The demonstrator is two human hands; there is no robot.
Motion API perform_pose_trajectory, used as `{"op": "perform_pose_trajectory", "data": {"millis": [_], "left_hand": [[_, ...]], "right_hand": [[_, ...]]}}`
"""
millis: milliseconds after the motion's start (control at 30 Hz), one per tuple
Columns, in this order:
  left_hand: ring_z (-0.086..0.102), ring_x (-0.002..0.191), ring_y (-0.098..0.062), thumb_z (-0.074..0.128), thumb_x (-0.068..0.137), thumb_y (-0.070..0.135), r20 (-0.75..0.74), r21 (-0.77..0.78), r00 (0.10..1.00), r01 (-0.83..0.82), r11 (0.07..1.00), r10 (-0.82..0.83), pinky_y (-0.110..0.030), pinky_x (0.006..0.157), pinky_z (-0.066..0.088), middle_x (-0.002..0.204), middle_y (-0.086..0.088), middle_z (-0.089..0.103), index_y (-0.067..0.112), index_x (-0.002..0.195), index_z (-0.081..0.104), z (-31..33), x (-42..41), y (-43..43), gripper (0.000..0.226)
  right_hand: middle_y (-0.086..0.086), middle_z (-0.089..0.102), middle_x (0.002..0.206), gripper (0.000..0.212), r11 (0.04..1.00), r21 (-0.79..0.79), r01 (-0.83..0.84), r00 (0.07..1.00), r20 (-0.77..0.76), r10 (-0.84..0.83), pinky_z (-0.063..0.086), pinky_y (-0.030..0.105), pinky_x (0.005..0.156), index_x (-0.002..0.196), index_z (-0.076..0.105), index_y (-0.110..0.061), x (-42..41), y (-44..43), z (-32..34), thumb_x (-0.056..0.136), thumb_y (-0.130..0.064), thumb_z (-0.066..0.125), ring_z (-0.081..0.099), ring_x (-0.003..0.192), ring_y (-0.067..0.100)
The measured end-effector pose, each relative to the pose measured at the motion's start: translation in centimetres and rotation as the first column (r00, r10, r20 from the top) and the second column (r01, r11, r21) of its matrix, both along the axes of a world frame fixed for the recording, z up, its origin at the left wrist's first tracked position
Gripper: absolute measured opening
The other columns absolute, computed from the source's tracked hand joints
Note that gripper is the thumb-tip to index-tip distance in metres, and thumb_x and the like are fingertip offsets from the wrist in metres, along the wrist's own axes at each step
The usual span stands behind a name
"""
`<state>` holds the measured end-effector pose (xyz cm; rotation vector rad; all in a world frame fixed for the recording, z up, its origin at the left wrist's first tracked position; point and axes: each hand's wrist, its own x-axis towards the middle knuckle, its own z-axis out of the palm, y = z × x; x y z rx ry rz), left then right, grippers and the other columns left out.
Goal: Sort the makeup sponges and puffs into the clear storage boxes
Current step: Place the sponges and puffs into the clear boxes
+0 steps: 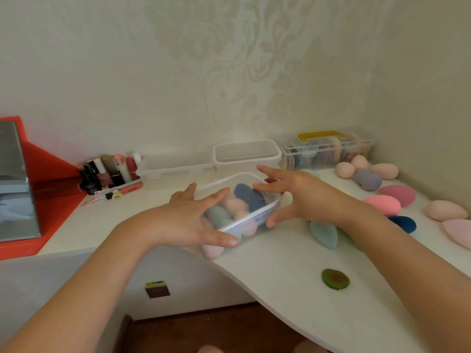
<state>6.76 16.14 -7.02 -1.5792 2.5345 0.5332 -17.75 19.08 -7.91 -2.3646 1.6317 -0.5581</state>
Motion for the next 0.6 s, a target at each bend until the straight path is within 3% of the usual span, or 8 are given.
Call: {"op": "perform_pose_trajectory", "data": {"millis": [67, 167, 367, 467, 600], "left_hand": [[-0.010, 0.145, -0.017, 0.063, 0.055, 0.078, -0.036, -0.021, 0.999, 0.024, 0.999, -0.025, -0.040, 0.110, 0.021, 0.158, -0.002, -0.007, 0.066, 0.135, -0.001, 0.1, 0.5, -0.1, 0.103], [-0.002, 0.144, -0.016, 0.061, 0.052, 0.073, -0.094, -0.055, 0.994, 0.052, 0.997, -0.057, -0.036, 0.104, 0.024, 0.156, -0.002, 0.005, 0.068, 0.133, 0.008, 0.3, 0.9, -0.5, 0.098], [0.001, 0.142, -0.016, 0.066, 0.057, 0.065, -0.156, -0.050, 0.986, 0.054, 0.997, -0.061, -0.036, 0.104, 0.025, 0.155, 0.001, 0.004, 0.069, 0.131, 0.014, 0.1, 1.1, -0.4, 0.091], [0.000, 0.142, -0.016, 0.074, 0.069, 0.055, -0.161, -0.064, 0.985, 0.055, 0.996, -0.065, -0.035, 0.104, 0.025, 0.154, 0.001, 0.003, 0.065, 0.134, 0.014, 0.0, 0.9, -0.3, 0.089], [-0.001, 0.143, -0.018, 0.074, 0.070, 0.052, -0.143, -0.089, 0.988, 0.044, 0.995, -0.056, -0.037, 0.106, 0.025, 0.155, -0.001, 0.001, 0.063, 0.136, 0.011, -0.3, 0.7, -0.1, 0.092]], "right_hand": [[-0.014, 0.045, 0.143, 0.079, 1.000, 0.013, 0.006, 0.998, 0.055, -0.007, 0.029, 0.007, 0.098, 0.138, 0.047, -0.030, 0.2, 0.3, -0.3, 0.067, -0.042, 0.081, 0.042, 0.129, 0.001], [-0.002, 0.060, 0.130, 0.074, 0.998, -0.057, 0.015, 0.999, -0.048, -0.018, 0.040, 0.027, 0.100, 0.138, 0.047, -0.028, 0.8, 0.3, -0.3, 0.072, -0.046, 0.076, 0.053, 0.120, 0.014], [0.006, 0.063, 0.126, 0.064, 0.988, -0.148, -0.037, 0.995, -0.095, 0.023, 0.046, 0.040, 0.090, 0.132, 0.055, -0.017, 1.6, 0.1, -0.5, 0.075, -0.036, 0.076, 0.064, 0.101, 0.026], [0.007, 0.061, 0.128, 0.061, 0.984, -0.171, -0.056, 0.993, -0.110, 0.037, 0.047, 0.044, 0.089, 0.131, 0.057, -0.014, 1.6, 0.2, -0.6, 0.076, -0.034, 0.075, 0.063, 0.104, 0.031], [0.005, 0.057, 0.133, 0.061, 0.981, -0.186, -0.058, 0.993, -0.115, 0.037, 0.046, 0.043, 0.091, 0.132, 0.055, -0.014, 1.7, 0.3, -0.7, 0.077, -0.034, 0.075, 0.061, 0.107, 0.031]]}}
